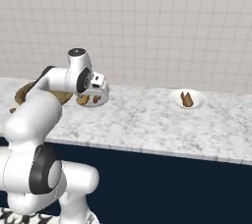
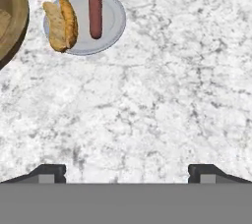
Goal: Place one bun and one sausage from the bowl on each plate.
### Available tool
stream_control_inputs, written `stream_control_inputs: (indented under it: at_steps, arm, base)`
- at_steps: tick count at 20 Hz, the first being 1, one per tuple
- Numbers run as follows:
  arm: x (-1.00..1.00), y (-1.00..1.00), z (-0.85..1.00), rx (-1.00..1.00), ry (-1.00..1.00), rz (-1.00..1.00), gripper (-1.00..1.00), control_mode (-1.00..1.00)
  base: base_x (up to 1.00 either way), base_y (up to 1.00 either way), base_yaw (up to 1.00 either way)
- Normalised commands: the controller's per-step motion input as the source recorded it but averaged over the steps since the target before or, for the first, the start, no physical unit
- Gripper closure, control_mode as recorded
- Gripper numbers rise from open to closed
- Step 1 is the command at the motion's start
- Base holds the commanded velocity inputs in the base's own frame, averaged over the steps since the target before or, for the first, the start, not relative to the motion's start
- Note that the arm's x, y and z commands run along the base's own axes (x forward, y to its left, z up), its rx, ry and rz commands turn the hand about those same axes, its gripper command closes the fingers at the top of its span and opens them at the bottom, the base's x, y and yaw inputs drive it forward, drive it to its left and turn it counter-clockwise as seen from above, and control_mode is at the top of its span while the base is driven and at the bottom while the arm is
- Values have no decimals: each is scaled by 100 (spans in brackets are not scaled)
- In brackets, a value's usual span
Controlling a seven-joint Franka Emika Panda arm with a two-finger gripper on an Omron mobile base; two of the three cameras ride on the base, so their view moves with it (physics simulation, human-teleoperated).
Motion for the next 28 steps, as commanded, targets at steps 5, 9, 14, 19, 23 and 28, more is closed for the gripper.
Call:
stream_control_inputs:
  at_steps: [5,9,14,19,23,28]
  arm:
    - [0,0,0,0,0,0,-100,100]
    - [0,0,0,0,0,0,-100,100]
    - [0,0,0,0,0,0,-100,100]
    - [0,0,0,0,0,0,-100,100]
    - [32,0,-9,3,0,3,-100,-100]
    - [72,4,-59,10,0,0,-100,-100]
  base:
    - [-22,100,0]
    - [18,86,0]
    - [58,22,21]
    - [40,35,20]
    - [24,19,3]
    - [0,0,0]
